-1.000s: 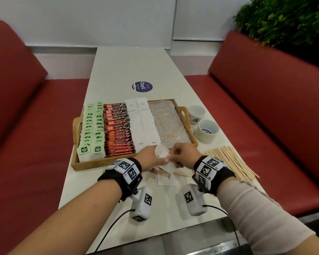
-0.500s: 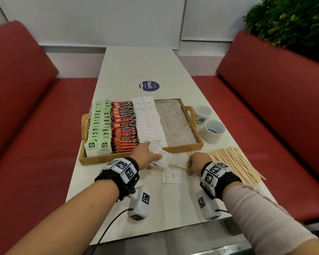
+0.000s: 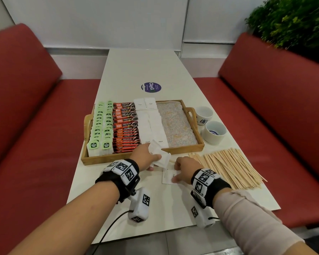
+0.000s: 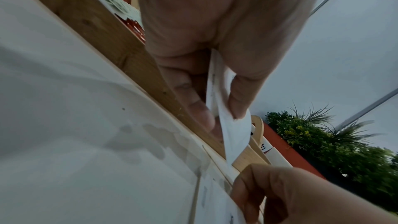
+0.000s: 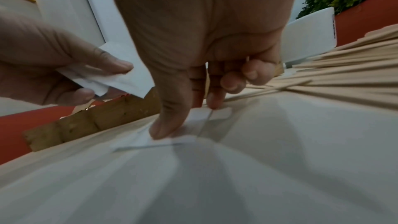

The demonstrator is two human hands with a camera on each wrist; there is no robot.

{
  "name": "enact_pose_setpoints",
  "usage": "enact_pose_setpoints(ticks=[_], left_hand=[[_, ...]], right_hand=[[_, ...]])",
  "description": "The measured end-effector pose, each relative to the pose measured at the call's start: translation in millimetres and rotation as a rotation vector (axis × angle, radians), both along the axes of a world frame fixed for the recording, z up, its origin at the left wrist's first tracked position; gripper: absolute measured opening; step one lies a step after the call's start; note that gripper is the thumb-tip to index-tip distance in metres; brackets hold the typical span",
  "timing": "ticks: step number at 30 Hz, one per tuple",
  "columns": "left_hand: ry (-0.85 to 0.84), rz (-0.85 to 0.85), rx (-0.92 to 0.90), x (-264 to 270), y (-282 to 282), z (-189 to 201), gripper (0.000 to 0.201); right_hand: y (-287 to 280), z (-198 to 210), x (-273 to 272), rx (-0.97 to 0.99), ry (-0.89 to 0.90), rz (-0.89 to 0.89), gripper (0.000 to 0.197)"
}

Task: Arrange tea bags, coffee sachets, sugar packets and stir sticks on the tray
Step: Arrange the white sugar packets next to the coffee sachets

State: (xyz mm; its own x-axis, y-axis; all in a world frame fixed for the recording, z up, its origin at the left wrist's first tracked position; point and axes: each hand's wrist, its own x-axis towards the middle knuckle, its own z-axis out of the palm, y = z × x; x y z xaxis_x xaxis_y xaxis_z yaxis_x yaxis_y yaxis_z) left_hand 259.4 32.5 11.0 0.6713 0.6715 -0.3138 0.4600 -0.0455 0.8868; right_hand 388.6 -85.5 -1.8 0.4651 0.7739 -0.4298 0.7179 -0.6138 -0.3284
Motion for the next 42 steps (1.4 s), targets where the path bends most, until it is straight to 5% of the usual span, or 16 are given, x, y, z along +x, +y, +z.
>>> enact_pose_setpoints(ticks=[12,19,25,32,42], left_hand=[[0.017,-0.075,0.029,-7,8,13,0.023],[-0.039,-0.129,0.065,-10,28,35,0.02],[-0.119,-0.102,0.022,0,50,45,0.013],[-0.148,0.102,0.005,15,101,40,0.026],[-0.118,0.275,-0.045,23,159,19,0.022]], right_hand=[[10,6,8,-0.067,0.032,0.07,0.03],[40,62,32,0.25,0.101,0.024,0.014],[82,92,37,0.403,0.231,0.054,0.02],[153,75,59,0.533,0.402,-0.174,0.015],[248,41,91,0.417,0.141,-0.074,0.021]])
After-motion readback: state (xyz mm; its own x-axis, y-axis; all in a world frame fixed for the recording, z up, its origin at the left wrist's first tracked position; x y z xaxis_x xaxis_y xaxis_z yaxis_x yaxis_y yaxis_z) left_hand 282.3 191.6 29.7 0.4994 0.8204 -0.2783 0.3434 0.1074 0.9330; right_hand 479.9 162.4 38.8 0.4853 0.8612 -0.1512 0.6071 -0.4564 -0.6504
